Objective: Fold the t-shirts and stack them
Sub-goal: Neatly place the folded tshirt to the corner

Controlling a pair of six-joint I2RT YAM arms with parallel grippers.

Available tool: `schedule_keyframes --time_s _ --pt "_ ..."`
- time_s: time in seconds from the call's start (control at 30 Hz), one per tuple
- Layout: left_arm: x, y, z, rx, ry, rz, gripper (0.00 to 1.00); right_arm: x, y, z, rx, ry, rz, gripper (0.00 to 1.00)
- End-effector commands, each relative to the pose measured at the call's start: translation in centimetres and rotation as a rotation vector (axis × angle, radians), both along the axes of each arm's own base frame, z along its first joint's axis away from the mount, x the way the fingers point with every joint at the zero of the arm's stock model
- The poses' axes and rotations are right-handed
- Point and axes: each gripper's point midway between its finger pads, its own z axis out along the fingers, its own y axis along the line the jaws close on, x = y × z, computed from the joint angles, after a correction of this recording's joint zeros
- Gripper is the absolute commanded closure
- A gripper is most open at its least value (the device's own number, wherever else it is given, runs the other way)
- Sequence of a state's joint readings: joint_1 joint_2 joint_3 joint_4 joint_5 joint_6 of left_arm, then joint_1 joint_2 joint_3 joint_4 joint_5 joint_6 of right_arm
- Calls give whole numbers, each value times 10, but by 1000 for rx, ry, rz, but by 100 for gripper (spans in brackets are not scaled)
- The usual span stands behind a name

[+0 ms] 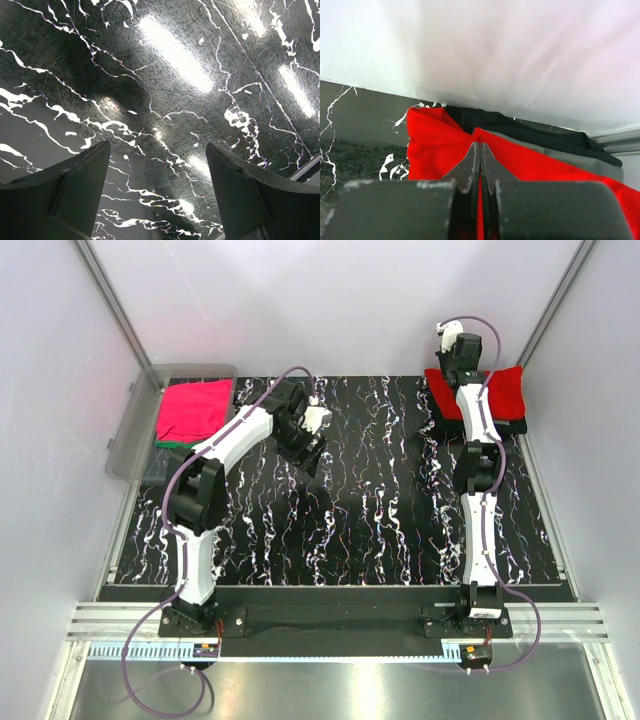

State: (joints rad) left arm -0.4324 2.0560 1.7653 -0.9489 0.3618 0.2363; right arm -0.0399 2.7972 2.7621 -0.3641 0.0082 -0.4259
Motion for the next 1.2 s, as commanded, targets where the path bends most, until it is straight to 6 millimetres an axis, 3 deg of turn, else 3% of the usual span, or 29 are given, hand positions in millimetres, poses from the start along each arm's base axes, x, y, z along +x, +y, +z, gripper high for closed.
schedule_keyframes --time_s 0.0,0.13,0.2,0.5,0.57,0.63,0.87,1.17 --pt "7 -8 21 -41 -61 -1 18 7 4 70 13 -152 -13 100" --pt "7 -13 20 -47 -59 -11 18 2 8 98 44 -186 -3 100" --pt "7 -14 18 -48 -56 -11 18 2 10 101 50 -190 -3 100" --pt "7 -13 17 -38 -61 -14 18 2 8 80 38 -151 -10 100" --pt "6 -12 17 -35 -60 -11 18 3 6 75 33 -144 -24 69" --pt "5 -12 16 -33 -58 -13 18 4 -1 69 20 -141 -59 51" --pt "6 -11 15 -27 -61 -12 18 4 -3 48 3 -103 -63 62" --pt "6 -11 14 -22 -60 -10 17 4 -1 21 -4 -59 -49 69"
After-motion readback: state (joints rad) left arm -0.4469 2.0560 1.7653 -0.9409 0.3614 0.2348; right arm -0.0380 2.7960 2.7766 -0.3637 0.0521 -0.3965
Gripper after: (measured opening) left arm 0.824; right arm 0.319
